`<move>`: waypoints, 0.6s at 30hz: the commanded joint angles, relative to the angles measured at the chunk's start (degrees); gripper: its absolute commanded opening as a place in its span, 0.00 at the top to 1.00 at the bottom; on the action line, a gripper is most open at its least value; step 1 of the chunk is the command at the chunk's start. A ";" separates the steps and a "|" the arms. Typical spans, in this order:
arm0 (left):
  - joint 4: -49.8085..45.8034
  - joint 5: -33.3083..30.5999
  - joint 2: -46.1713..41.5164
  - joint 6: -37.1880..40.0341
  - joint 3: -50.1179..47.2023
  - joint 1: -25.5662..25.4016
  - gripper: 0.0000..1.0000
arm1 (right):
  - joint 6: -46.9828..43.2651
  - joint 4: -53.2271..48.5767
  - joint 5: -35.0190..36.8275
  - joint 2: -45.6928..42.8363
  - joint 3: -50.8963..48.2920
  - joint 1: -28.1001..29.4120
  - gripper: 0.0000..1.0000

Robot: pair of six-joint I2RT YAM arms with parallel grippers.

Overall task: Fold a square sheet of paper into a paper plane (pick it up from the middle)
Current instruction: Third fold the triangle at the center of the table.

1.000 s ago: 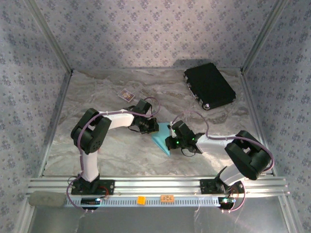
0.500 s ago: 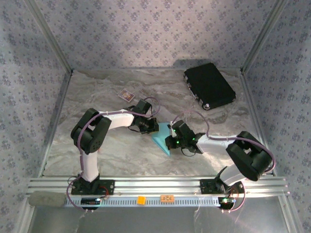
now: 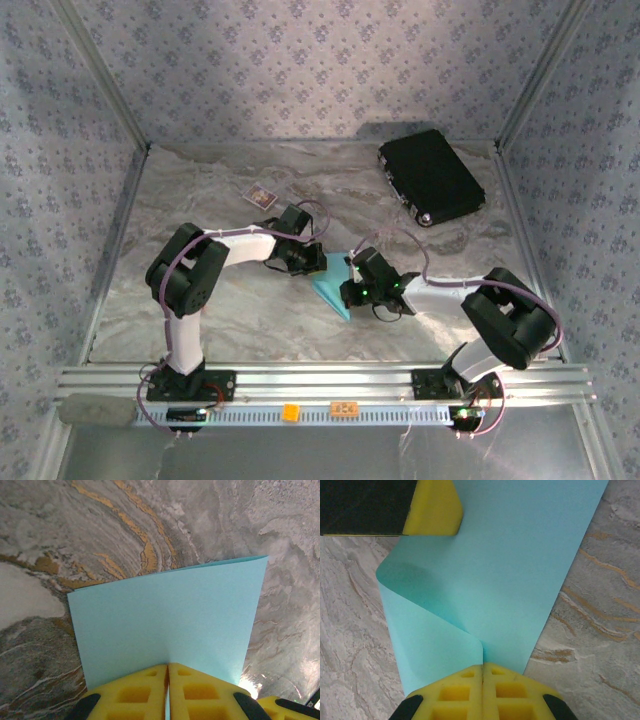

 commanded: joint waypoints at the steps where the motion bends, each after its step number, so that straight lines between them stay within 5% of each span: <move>1: -3.04 -2.08 0.12 0.71 -0.75 -0.40 0.90 | 0.99 -1.93 1.86 1.07 1.02 -0.35 1.00; 18: -1.75 -5.33 -12.42 -0.44 -1.59 0.44 0.70 | 1.91 0.15 1.31 0.97 0.07 -0.76 1.00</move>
